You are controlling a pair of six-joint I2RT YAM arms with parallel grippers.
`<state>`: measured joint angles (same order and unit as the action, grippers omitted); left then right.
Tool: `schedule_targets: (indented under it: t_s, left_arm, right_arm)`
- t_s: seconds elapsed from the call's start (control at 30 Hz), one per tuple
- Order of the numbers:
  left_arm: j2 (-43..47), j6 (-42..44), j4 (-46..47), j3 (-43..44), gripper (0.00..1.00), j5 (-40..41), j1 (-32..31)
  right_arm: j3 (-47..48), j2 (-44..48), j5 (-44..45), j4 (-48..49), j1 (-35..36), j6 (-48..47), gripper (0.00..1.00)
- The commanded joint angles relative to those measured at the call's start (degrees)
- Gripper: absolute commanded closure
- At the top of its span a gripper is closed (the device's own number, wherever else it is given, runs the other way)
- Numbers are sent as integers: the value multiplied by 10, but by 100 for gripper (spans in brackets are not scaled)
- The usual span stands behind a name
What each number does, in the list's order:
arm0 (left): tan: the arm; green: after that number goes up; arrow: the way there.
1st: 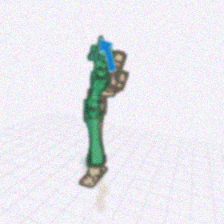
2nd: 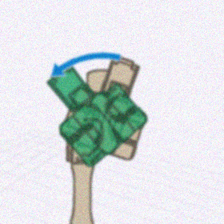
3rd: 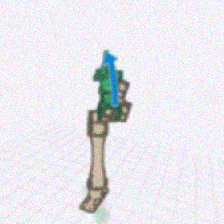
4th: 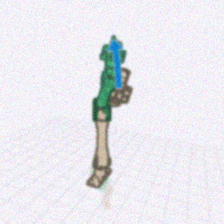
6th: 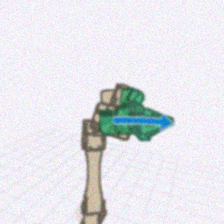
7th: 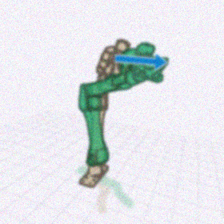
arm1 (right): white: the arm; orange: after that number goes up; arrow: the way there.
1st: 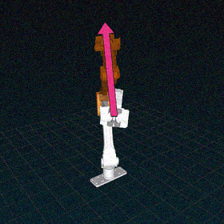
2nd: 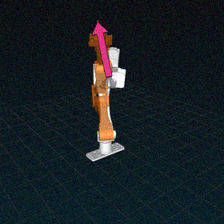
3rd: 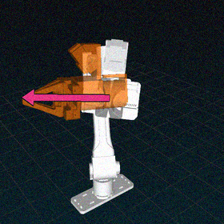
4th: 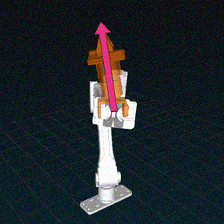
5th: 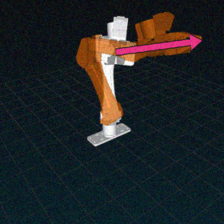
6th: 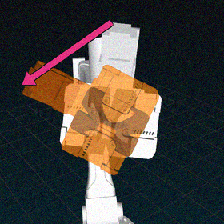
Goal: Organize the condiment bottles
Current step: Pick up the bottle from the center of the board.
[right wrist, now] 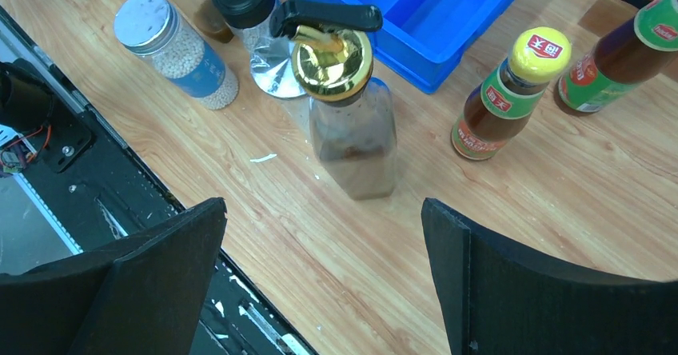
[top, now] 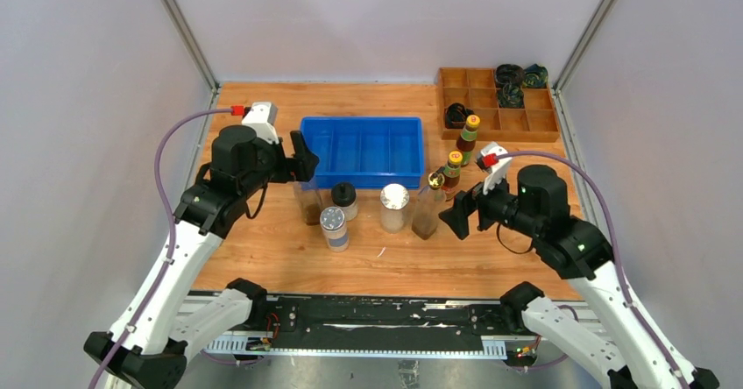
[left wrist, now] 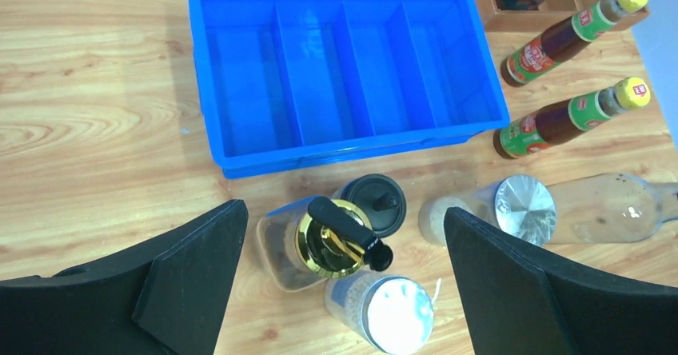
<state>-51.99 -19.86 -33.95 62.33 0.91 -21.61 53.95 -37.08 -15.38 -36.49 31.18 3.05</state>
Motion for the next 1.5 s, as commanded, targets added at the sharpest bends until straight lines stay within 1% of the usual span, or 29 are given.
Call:
schedule_targets:
  t_s: [0.0,0.17,0.47,0.63,0.8,0.97,1.03,1.17,1.33,1.4,1.47]
  left_arm:
    - [36,-6,5,-10,0,-15,-4]
    - [52,-1,-28,6,0,-12,-4]
    - [87,-11,-50,7,0,-25,-4]
    - [92,-9,-64,7,0,-24,-4]
    - [91,-6,-66,6,0,-21,-4]
    - [83,-4,-66,12,0,-21,-4]
    - [82,-3,-66,14,0,-19,-4]
    - [78,-1,-65,19,0,-18,-4]
    - [69,7,-65,18,0,-13,-4]
    - [65,10,-65,18,0,-13,-4]
    - [61,14,-64,18,0,-11,-4]
  right_arm:
    - [16,-28,-12,46,5,-9,2]
    - [16,-69,-13,88,5,-9,2]
    - [4,-140,10,184,5,-7,6]
    - [-7,-173,2,223,7,-4,10]
    - [-22,-190,6,235,14,-3,13]
    - [-52,-179,13,249,18,4,15]
    - [-62,-176,13,254,19,6,18]
    - [-72,-186,12,263,18,3,28]
    - [-63,-221,-1,275,19,5,56]
    - [-54,-231,-4,275,21,7,72]
    - [-44,-237,-2,274,24,7,81]
